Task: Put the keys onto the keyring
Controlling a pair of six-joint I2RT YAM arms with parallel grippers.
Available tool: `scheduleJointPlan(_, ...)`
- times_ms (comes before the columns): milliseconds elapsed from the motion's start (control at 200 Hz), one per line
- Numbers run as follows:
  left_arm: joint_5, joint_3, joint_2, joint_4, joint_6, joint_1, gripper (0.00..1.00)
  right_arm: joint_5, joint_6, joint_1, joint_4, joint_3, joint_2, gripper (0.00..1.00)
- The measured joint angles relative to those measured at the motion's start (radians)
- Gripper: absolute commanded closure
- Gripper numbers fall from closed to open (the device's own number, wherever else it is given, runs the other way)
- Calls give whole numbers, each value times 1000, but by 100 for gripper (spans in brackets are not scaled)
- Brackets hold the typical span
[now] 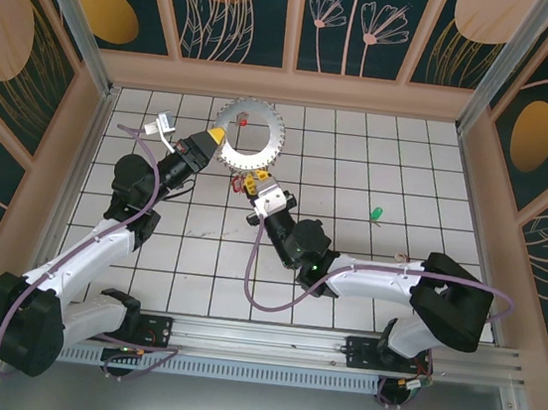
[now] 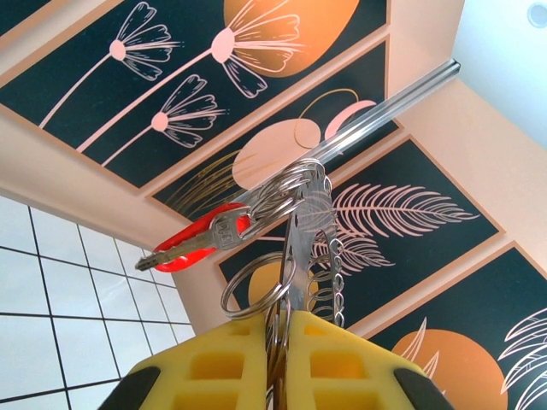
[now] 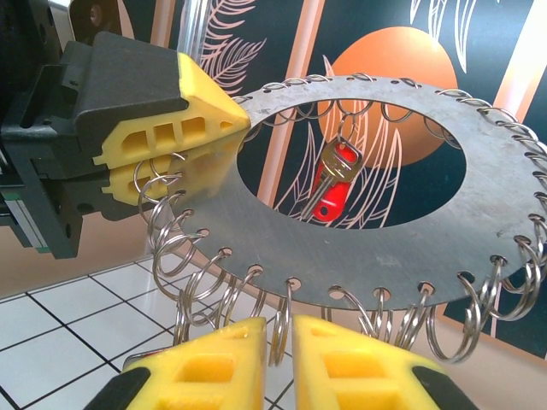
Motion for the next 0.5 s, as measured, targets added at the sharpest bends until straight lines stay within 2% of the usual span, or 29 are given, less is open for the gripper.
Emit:
scheduleJointPlan(130, 0, -1, 0, 0, 0, 0, 100, 0, 2, -2, 3, 6, 5, 88)
scheduleJointPlan(185, 0, -1, 0, 0, 0, 0, 100, 0, 4, -2, 3, 6, 5, 94)
scheduleJointPlan(320, -3, -2, 0, 0, 0, 0, 100, 1, 7, -6, 3, 7, 5, 100)
scheduleJointPlan(500, -8, -2, 0, -4, -3, 0, 100, -2, 15, -6, -5, 7, 4, 100)
